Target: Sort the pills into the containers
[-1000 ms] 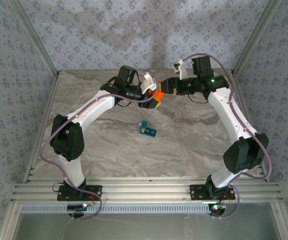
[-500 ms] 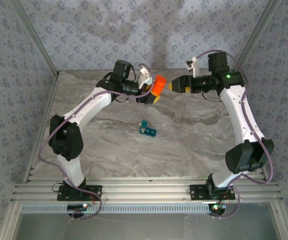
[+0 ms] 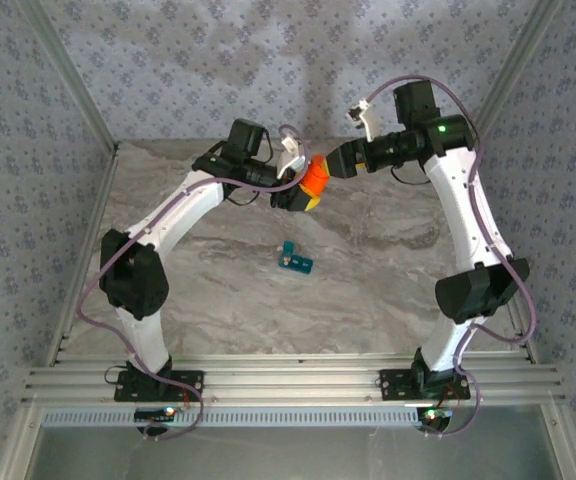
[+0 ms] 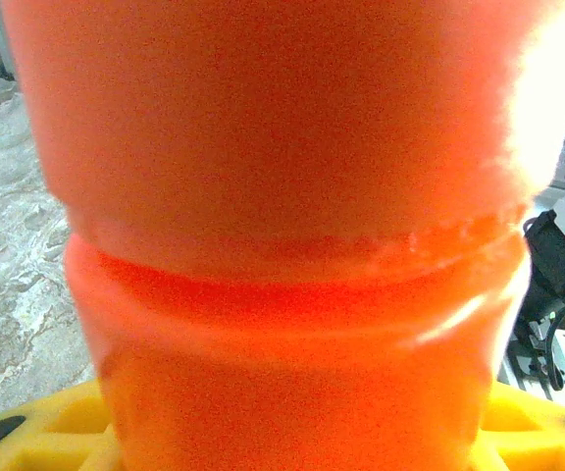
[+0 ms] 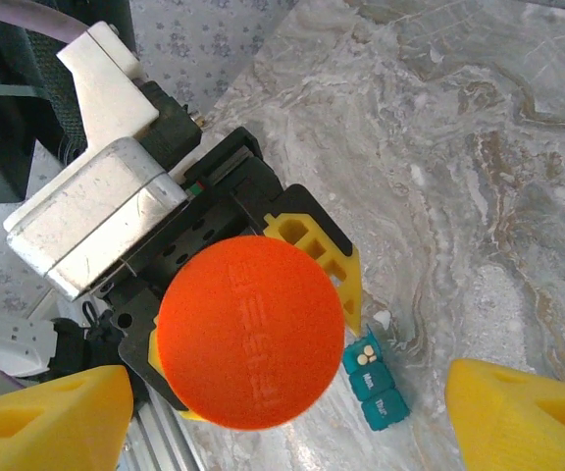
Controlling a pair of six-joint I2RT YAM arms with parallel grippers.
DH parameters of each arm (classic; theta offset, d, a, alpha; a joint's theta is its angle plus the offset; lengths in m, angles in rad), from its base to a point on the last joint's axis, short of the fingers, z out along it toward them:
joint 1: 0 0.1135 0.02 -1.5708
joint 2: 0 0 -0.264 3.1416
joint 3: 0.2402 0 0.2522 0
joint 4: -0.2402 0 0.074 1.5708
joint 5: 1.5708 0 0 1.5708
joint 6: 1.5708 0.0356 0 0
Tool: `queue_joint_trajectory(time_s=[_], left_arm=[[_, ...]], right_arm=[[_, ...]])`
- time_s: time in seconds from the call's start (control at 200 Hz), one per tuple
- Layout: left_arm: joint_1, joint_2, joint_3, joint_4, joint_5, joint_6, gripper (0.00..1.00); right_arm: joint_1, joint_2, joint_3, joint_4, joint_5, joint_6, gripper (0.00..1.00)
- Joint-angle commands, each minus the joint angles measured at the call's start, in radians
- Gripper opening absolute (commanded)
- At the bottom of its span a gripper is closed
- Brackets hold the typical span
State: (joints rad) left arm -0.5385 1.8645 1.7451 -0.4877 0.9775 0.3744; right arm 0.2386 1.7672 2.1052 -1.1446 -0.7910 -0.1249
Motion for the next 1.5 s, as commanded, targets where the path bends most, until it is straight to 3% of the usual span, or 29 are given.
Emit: queue_joint_trajectory(time_s=[0.0, 0.375, 0.605, 0.69, 0.825, 1.149, 1.274, 1.494], left_arm=[[-0.007, -0.002, 0.036, -0.018, 0.042, 0.021, 0.0], [-0.016, -0.005, 0.037, -0.02, 0.039, 0.024, 0.0], [-0.018, -0.007, 0.039, -0.017, 0.035, 0.021, 0.0], [-0.019, -0.01, 0.039, -0.008, 0.016, 0.016, 0.0], [-0.025, -0.037, 0.001, 0.077, -0.075, -0.02, 0.0], [-0.103, -0.156, -0.223, 0.505, -0.387, -0.109, 0.0], [-0.116, -0.168, -0.253, 0.595, -0.412, -0.153, 0.0], [-0.114, -0.162, -0.251, 0.597, -0.405, -0.164, 0.0]], right_arm=[[0.014, 0.014, 0.05, -0.042, 0.009, -0.024, 0.84], [0.044, 0.024, 0.047, -0.047, 0.007, -0.025, 0.75], [0.048, 0.026, 0.031, -0.05, -0.006, -0.017, 0.49], [0.049, 0.013, -0.002, -0.035, -0.001, 0.0, 0.45], [0.051, -0.058, -0.149, 0.101, 0.031, 0.11, 0.43], [0.071, -0.198, -0.518, 0.466, 0.175, 0.456, 0.41], [0.076, -0.21, -0.579, 0.51, 0.192, 0.498, 0.41], [0.071, -0.207, -0.571, 0.506, 0.169, 0.51, 0.43]])
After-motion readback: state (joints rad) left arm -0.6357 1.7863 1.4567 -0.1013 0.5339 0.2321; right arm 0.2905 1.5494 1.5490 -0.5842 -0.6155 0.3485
